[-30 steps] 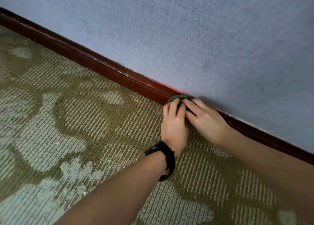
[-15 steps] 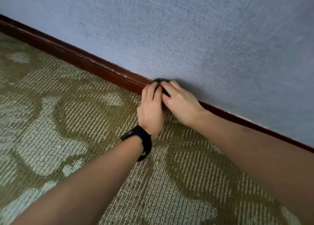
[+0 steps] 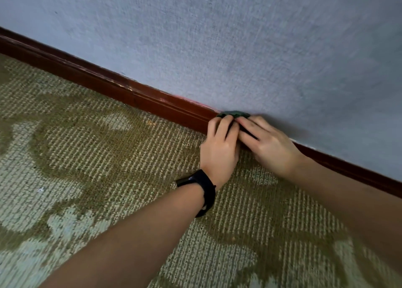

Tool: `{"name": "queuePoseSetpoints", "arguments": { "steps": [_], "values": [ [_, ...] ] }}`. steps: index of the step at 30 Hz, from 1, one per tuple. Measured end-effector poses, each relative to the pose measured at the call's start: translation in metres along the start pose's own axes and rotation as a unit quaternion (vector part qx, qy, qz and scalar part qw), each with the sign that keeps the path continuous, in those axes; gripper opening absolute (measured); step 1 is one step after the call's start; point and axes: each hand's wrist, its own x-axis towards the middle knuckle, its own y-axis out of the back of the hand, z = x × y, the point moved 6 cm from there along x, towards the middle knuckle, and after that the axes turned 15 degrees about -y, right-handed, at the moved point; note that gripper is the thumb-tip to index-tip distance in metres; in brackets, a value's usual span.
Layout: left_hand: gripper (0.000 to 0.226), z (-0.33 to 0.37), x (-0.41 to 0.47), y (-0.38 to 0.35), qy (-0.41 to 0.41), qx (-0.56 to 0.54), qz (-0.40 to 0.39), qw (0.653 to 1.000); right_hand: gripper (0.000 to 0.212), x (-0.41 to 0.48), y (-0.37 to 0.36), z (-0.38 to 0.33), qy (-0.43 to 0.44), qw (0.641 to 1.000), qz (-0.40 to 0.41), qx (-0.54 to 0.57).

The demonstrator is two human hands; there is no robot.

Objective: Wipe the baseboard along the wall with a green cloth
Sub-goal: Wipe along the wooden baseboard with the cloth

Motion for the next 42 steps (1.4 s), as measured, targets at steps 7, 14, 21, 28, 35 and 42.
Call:
{"name": "queuePoseSetpoints", "arguments": {
  "steps": [7,14,21,28,35,42],
  "values": [
    [0.039,-0.009,0.001,0.013,-0.049,0.023,-0.02,0.998,0.034,0.007,-0.008,-0.007,-0.053,0.998,-0.016,0.015],
    [0.044,-0.073,-0.011,0.053,0.014,0.064,-0.025,0.998,0.042,0.067,-0.006,-0.068,-0.015,0.998,-0.044,0.036],
    [0.036,-0.122,-0.016,0.089,0.082,0.107,0.039,0.99,0.043,0.119,-0.011,-0.113,-0.002,0.998,-0.044,0.049],
    [0.035,-0.097,-0.011,0.069,0.1,0.068,0.074,0.99,0.043,0.1,-0.009,-0.09,0.025,0.998,-0.041,0.03],
    [0.034,-0.046,-0.004,0.035,0.02,0.057,0.025,0.998,0.036,0.047,-0.002,-0.043,0.024,0.999,-0.006,0.044],
    [0.036,-0.023,0.001,0.021,-0.071,0.058,-0.037,0.995,0.041,0.016,-0.003,-0.016,-0.012,0.999,0.008,0.033]
  ]
}}
